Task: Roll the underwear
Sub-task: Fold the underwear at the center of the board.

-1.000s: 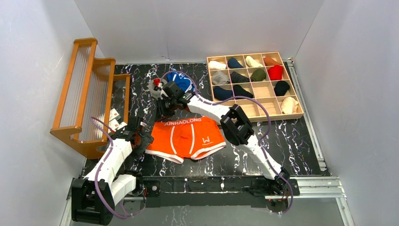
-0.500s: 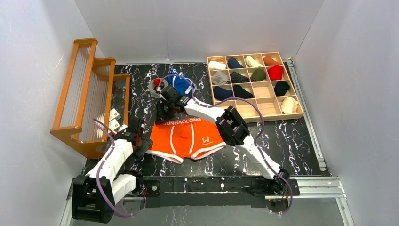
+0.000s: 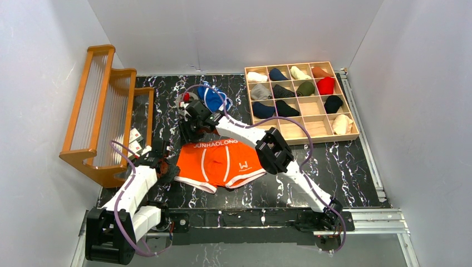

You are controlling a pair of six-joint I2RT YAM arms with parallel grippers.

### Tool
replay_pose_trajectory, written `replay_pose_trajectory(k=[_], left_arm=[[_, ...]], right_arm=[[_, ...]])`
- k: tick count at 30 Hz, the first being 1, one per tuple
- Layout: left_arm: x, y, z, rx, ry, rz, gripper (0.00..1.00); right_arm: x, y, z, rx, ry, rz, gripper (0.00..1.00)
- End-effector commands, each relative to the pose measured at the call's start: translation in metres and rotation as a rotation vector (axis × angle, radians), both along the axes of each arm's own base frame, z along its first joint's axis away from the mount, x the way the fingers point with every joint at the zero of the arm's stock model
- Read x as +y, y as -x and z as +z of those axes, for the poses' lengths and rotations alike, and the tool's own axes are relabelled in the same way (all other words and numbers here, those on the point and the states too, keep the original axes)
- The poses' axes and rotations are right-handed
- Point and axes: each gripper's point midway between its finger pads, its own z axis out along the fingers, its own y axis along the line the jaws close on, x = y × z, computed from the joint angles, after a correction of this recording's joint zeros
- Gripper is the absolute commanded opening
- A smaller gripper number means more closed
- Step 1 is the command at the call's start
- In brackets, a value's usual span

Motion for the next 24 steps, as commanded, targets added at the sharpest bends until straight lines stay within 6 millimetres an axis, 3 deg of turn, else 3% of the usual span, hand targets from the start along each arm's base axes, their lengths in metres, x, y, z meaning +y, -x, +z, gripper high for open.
replay_pose_trajectory(k=[1,6,7,9,12,16,21,24], left_arm=[[-0.006,-0.007,0.013,-0.042,0.02,-0.073,0.31],[-0.005,-0.01,0.018,-0.054,0.006,-0.091,0.31],[-0.004,-0.008,0.017,-0.043,0.006,-0.09,0.31],[-0.001,-0.005,0.016,-0.02,-0.01,-0.078,0.33],[0.004,-0.004,0.019,-0.003,-0.037,-0.066,0.46],[0.016,-0.007,0.03,-0.006,-0.105,-0.047,0.6],[0.019,-0.01,0.032,0.01,-0.126,-0.071,0.59],[0.014,-0.009,0.026,0.025,-0.099,-0.08,0.53]], right_arm=[[-0.003,-0.007,0.057,-0.089,-0.042,0.0,0.57],[-0.016,-0.013,0.105,-0.151,-0.099,-0.058,0.95],[-0.018,-0.013,0.113,-0.149,-0.128,-0.061,0.98],[-0.023,-0.013,0.128,-0.129,-0.191,-0.071,0.99],[-0.031,-0.018,0.139,-0.129,-0.208,-0.107,0.99],[-0.036,-0.022,0.144,-0.148,-0.184,-0.133,0.99],[-0.037,-0.018,0.143,-0.098,-0.207,-0.138,0.99],[-0.041,-0.018,0.143,-0.037,-0.25,-0.167,0.99]])
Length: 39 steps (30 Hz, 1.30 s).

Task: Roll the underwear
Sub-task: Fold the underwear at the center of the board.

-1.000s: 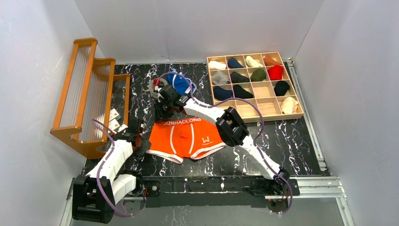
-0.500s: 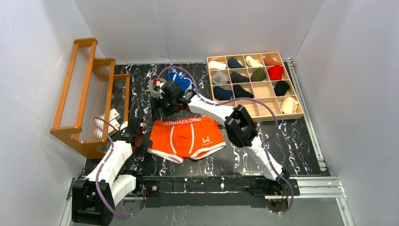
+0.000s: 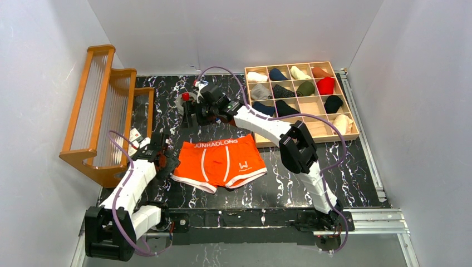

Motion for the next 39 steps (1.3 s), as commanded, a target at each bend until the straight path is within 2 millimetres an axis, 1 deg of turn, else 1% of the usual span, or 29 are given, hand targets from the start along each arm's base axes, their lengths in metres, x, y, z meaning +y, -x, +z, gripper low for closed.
replay_pose_trajectory(k=[1,4,5,7,9,10,11,15,18,20,23,26,29,30,31,33,39], left_arm=[[0.003,0.007,-0.004,0.044,-0.018,-0.007,0.51],[0.0,0.008,-0.009,0.042,0.001,-0.001,0.49],[0.0,0.01,-0.011,0.045,0.006,0.004,0.48],[0.0,0.012,-0.014,0.053,0.009,0.012,0.46],[0.0,0.013,-0.017,0.058,0.01,0.015,0.46],[0.0,0.013,-0.018,0.062,0.01,0.018,0.45],[0.0,0.014,-0.02,0.068,0.01,0.018,0.45],[-0.002,0.016,-0.024,0.08,0.018,0.012,0.4],[-0.003,0.017,-0.027,0.073,0.029,0.009,0.33],[-0.004,0.019,-0.03,0.075,0.036,0.02,0.27],[-0.006,0.021,-0.032,0.075,0.049,0.025,0.22],[-0.005,0.02,-0.031,0.069,0.043,0.028,0.16],[-0.005,0.02,-0.029,0.062,0.047,0.03,0.04],[-0.005,0.02,-0.029,0.06,0.048,0.029,0.02],[-0.005,0.019,-0.028,0.054,0.049,0.03,0.01],[-0.005,0.019,-0.027,0.046,0.05,0.031,0.0],[-0.007,0.018,-0.023,0.025,0.063,0.034,0.0]], right_arm=[[-0.002,0.002,0.028,0.049,-0.117,-0.029,0.99],[-0.006,-0.002,0.029,0.057,-0.122,-0.04,0.99],[-0.006,-0.003,0.026,0.063,-0.108,-0.039,0.98],[-0.007,-0.004,0.022,0.081,-0.083,-0.033,0.87],[-0.004,0.0,0.016,0.101,-0.076,0.001,0.75],[-0.003,0.003,0.013,0.113,-0.077,0.012,0.71],[-0.001,0.005,0.011,0.127,-0.08,0.025,0.68],[0.002,0.01,-0.002,0.178,-0.069,0.046,0.64],[0.005,0.012,-0.011,0.2,-0.052,0.058,0.57],[0.007,0.014,-0.019,0.21,-0.031,0.061,0.56],[0.011,0.016,-0.032,0.21,0.009,0.049,0.55],[0.02,0.018,-0.046,0.187,0.06,0.029,0.53],[0.03,0.02,-0.059,0.16,0.101,-0.009,0.5],[0.033,0.018,-0.063,0.155,0.112,-0.028,0.49],[0.036,0.019,-0.07,0.154,0.126,-0.043,0.49],[0.042,0.02,-0.07,0.132,0.126,-0.056,0.49],[0.052,0.018,-0.081,0.049,0.161,-0.109,0.46]])
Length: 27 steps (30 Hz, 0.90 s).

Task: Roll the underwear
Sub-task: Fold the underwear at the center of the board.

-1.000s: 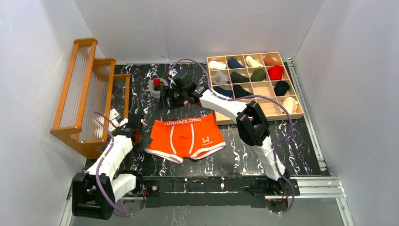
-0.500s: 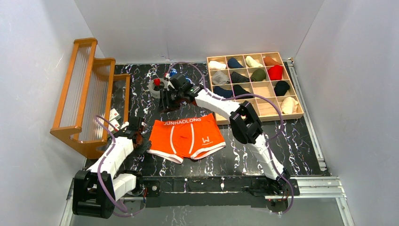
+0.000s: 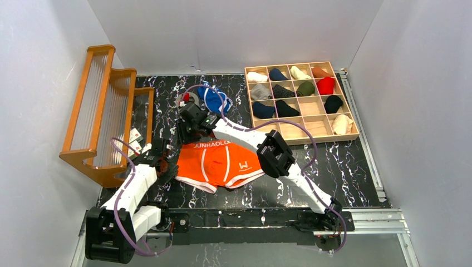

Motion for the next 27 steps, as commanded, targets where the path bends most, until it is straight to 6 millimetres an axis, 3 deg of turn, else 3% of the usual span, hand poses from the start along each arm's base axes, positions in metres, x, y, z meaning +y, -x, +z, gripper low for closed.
replay_pose_trajectory(k=[1,6,14,21,27], left_arm=[[0.001,0.006,0.0,0.001,0.005,0.021,0.0],[0.001,0.006,0.0,-0.002,0.008,0.02,0.0],[0.0,0.005,0.001,-0.008,0.015,0.018,0.0],[-0.004,0.007,0.001,-0.016,0.04,0.028,0.0],[-0.005,0.008,0.001,-0.032,0.057,0.055,0.0]], right_arm=[[0.005,-0.022,0.005,-0.112,0.028,-0.091,0.46],[0.005,-0.026,-0.011,-0.135,0.065,-0.109,0.44],[0.002,-0.015,-0.054,-0.124,0.153,-0.098,0.42],[-0.026,-0.01,-0.108,-0.217,0.372,-0.137,0.43],[-0.033,0.0,-0.123,-0.302,0.456,-0.122,0.41]])
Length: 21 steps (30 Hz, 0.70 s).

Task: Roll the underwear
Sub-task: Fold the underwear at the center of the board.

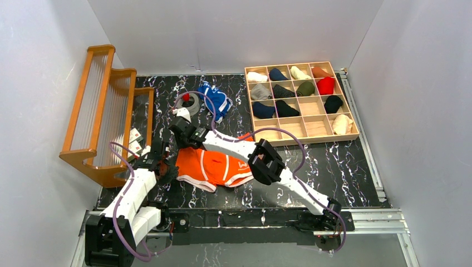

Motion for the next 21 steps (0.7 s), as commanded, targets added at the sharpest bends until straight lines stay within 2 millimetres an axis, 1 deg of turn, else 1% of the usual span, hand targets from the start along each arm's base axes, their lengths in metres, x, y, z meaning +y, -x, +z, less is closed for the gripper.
replay_pose_trajectory(k=[1,4,7,9,10,11,13,14,15,17,20,21], left_arm=[[0.001,0.005,0.0,-0.002,0.009,0.037,0.0],[0.002,0.004,0.0,-0.008,0.009,0.041,0.0],[0.002,0.004,0.001,-0.007,0.005,0.042,0.0],[0.003,0.003,0.001,-0.008,0.002,0.037,0.0],[0.003,0.003,0.001,-0.006,-0.001,0.034,0.0],[0.003,0.003,0.002,-0.006,-0.003,0.031,0.0],[0.003,0.001,0.004,-0.013,-0.005,0.027,0.0],[0.004,0.0,0.005,-0.017,-0.008,0.026,0.0],[0.004,-0.001,0.007,-0.021,-0.011,0.026,0.0],[0.006,-0.002,0.013,-0.023,-0.022,0.024,0.0],[0.011,-0.005,0.027,-0.028,-0.051,0.022,0.0],[0.011,-0.009,0.034,-0.043,-0.057,0.017,0.0]], right_arm=[[-0.044,0.017,-0.087,0.0,0.286,-0.007,0.39],[-0.045,0.017,-0.089,-0.012,0.298,-0.002,0.36],[-0.043,0.015,-0.087,-0.023,0.299,0.005,0.3],[-0.04,0.015,-0.082,-0.025,0.288,0.013,0.22],[-0.037,0.016,-0.077,-0.023,0.275,0.025,0.16],[-0.032,0.016,-0.07,-0.024,0.255,0.034,0.13],[-0.022,0.015,-0.051,-0.031,0.205,0.053,0.08],[-0.017,0.014,-0.04,-0.033,0.176,0.062,0.07],[-0.01,0.012,-0.022,-0.039,0.13,0.072,0.07],[-0.002,0.006,0.006,-0.026,0.048,0.093,0.07],[-0.002,-0.007,0.048,0.017,-0.065,0.098,0.07],[-0.003,-0.011,0.061,0.038,-0.109,0.1,0.07]])
